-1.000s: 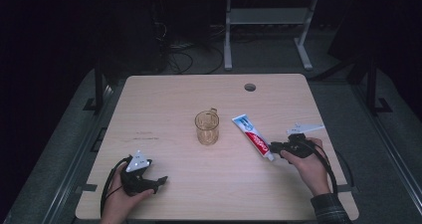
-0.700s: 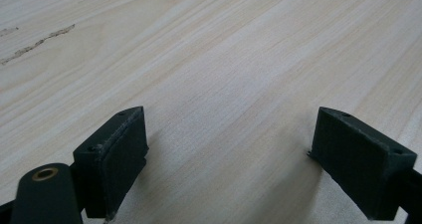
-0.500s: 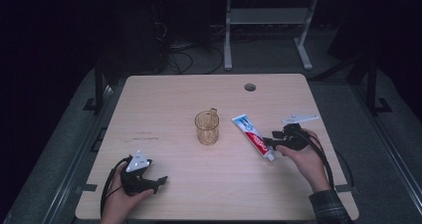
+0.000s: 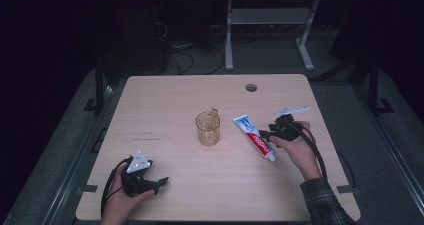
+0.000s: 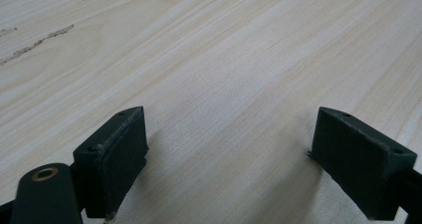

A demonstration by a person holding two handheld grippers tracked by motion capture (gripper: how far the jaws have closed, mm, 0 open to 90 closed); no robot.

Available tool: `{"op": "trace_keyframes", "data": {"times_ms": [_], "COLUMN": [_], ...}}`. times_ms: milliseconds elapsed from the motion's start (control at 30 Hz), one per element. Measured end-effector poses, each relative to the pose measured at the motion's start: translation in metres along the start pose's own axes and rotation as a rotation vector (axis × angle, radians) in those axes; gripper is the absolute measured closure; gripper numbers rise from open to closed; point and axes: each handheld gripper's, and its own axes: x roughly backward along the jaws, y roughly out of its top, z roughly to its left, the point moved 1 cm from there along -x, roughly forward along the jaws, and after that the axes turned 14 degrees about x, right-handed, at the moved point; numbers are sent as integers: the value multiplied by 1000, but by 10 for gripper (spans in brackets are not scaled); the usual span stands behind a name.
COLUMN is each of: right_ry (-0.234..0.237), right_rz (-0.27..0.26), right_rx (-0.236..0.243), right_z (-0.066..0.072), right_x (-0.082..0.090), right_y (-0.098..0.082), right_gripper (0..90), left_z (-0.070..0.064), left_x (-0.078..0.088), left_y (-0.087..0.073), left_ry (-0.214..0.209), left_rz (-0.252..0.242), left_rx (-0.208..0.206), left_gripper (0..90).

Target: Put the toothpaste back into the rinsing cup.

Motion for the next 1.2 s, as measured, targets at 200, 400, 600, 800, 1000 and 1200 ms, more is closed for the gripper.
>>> {"op": "trace_keyframes", "data": {"times_ms": [200,400,600,800,1000,1200], "right_ry": [-6,-7,-1,0,12,32], "right_rz": [15,20,33,56,80,95], "right_rx": [10,14,4,-2,-12,-17], "right_z": [-1,-3,-7,-12,-15,-14], "right_x": [-6,-12,-20,-31,-45,-57], "right_y": [12,24,32,39,41,45], "right_gripper": [464,447,436,429,427,426], "left_z": [0,0,0,0,0,0], "left_x": [0,0,0,0,0,0], "left_y": [0,0,0,0,0,0], "left_ry": [-1,-3,-4,-6,-7,-8], "left_rz": [1,2,2,2,3,4], "left_rx": [-2,-5,-7,-7,-9,-11], "left_gripper": [130,130,130,130,130,130]}}
